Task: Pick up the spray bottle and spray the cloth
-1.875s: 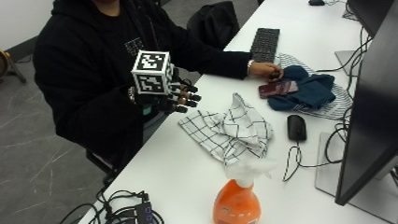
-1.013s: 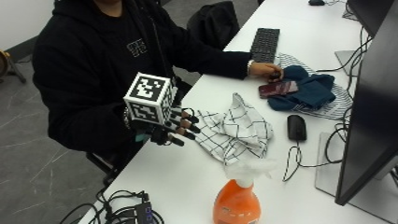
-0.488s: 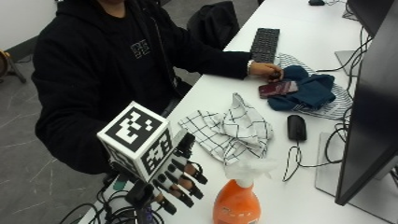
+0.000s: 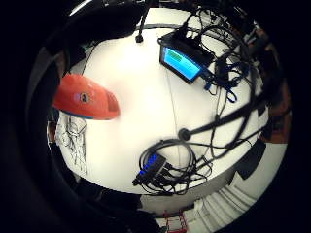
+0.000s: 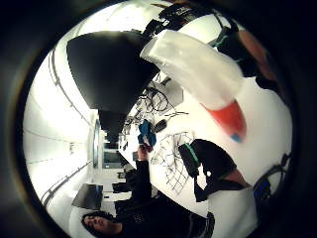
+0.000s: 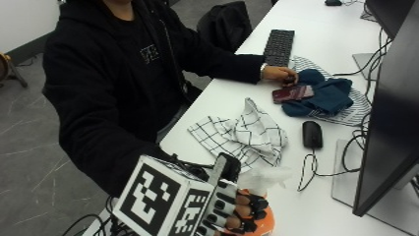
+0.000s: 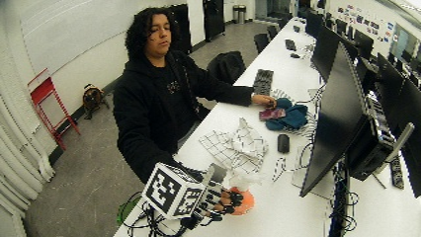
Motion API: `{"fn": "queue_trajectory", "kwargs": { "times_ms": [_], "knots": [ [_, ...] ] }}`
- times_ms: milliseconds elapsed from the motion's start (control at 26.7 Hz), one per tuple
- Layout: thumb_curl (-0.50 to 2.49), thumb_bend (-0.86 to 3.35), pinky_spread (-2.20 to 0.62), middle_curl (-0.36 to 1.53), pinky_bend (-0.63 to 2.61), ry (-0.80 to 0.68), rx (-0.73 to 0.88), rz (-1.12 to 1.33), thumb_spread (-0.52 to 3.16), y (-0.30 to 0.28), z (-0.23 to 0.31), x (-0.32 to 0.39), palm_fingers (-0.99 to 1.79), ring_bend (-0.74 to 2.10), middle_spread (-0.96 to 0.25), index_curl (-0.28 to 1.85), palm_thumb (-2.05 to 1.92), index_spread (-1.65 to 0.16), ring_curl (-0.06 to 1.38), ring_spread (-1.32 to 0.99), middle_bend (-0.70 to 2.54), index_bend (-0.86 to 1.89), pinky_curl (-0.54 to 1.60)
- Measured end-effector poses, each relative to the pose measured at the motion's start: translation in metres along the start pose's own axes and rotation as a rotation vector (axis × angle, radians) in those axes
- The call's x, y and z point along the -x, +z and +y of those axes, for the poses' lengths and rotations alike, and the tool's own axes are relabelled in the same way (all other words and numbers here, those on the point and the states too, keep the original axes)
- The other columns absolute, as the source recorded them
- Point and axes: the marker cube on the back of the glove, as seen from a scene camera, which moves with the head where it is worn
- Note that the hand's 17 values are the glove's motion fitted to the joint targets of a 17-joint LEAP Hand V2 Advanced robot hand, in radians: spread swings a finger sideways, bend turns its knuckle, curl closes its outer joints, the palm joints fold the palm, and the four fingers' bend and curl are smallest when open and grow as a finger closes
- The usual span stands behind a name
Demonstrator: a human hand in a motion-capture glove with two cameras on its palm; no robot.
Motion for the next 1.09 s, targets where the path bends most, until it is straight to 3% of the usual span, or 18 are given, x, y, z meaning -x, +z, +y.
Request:
{"fn": "queue_trajectory", "kwargs": {
  "times_ms": [488,788,1088],
  "knots": [
    [0.37,0.04,-0.05,0.4,0.19,0.01,-0.159,-0.553,0.94,0.053,-0.033,0.014,1.19,0.45,-0.23,0.31,0.83,-0.34,0.35,-0.26,0.34,0.17,0.3],
    [0.47,0.01,-0.23,0.45,0.33,0.007,-0.152,-0.613,0.73,0.062,-0.053,0.02,1.35,0.49,-0.24,0.38,0.92,-0.31,0.41,-0.24,0.38,0.26,0.37],
    [0.54,-0.02,-0.29,0.53,0.38,-0.005,-0.267,-0.646,0.64,0.071,-0.043,0.015,1.46,0.63,-0.22,0.41,0.94,-0.29,0.45,-0.22,0.58,0.2,0.39]
  ]
}}
